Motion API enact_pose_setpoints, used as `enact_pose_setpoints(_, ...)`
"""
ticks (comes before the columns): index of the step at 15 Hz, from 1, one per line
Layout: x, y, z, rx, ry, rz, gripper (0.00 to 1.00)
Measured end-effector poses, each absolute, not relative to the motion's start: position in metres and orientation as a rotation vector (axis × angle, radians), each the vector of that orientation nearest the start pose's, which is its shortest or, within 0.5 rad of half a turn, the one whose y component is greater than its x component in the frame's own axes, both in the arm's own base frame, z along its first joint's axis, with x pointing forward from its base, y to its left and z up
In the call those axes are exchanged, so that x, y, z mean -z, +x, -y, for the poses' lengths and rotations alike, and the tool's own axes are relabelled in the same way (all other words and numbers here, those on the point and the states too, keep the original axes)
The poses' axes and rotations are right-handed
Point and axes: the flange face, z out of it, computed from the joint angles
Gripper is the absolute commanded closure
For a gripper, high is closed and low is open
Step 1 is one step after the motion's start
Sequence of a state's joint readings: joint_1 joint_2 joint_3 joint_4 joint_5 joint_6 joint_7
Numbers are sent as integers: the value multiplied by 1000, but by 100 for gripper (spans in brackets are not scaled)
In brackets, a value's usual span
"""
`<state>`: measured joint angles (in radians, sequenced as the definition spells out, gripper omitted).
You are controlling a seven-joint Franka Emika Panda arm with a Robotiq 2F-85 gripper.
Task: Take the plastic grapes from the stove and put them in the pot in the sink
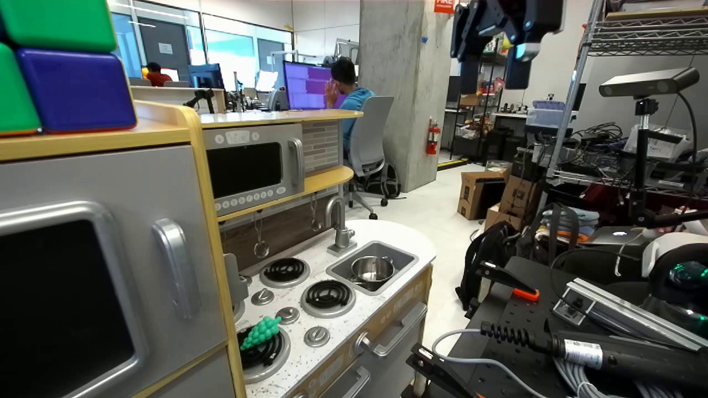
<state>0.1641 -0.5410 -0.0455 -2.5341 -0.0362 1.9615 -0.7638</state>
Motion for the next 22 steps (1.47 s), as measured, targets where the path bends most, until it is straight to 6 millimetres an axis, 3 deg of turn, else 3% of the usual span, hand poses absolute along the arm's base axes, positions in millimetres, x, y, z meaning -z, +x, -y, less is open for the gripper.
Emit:
enact_pose_setpoints(5,-438,401,-33,374,-2913,1296,0)
enact_pose_setpoints(8,-415,422,-33,490,-2947,1221,0)
enact_pose_setpoints(12,-364,458,-49,347,-3023,1063,0)
enact_pose_setpoints(17,-300,522,-70,154,-3162,853,0)
enact_pose_setpoints(20,-272,551,-76,-69,-3223,751,0)
enact_pose_setpoints(22,-267,560,-80,-150,-3234,730,0)
